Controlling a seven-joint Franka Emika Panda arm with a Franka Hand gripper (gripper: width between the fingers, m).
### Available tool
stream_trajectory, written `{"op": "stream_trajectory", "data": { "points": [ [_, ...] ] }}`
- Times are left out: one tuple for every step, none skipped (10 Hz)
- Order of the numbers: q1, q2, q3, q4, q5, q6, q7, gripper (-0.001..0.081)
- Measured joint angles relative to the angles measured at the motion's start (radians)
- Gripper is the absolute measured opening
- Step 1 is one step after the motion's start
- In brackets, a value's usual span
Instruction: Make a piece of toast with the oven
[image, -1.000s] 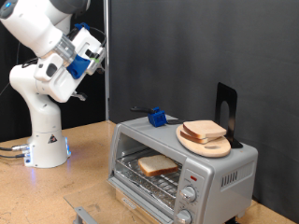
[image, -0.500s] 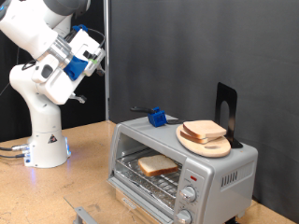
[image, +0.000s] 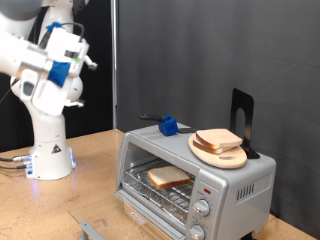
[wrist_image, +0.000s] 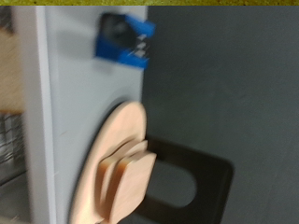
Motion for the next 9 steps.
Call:
{"op": "stream_trajectory", "data": {
  "points": [
    [-0.002,0.038,0.001,-0.007,0.001,0.037,-0.046,0.0808],
    [-0.002,0.073,0.011,-0.012,-0.007,0.105,-0.077,0.0808],
    [-0.002,0.096,0.031,-0.009,-0.008,0.151,-0.093,0.0808],
    [-0.002,0.096,0.029,-0.009,-0.006,0.138,-0.093,0.0808],
    [-0.002,0.100,0.015,-0.007,0.005,0.082,-0.070,0.0808],
    [-0.005,0.116,-0.011,0.001,0.012,0.015,-0.052,0.0808],
    [-0.012,0.143,-0.034,0.011,0.020,-0.021,-0.050,0.0808],
    [-0.016,0.177,-0.045,0.022,0.025,-0.025,-0.051,0.0808],
    [-0.018,0.213,-0.046,0.030,0.029,-0.002,-0.061,0.0808]
  ]
}}
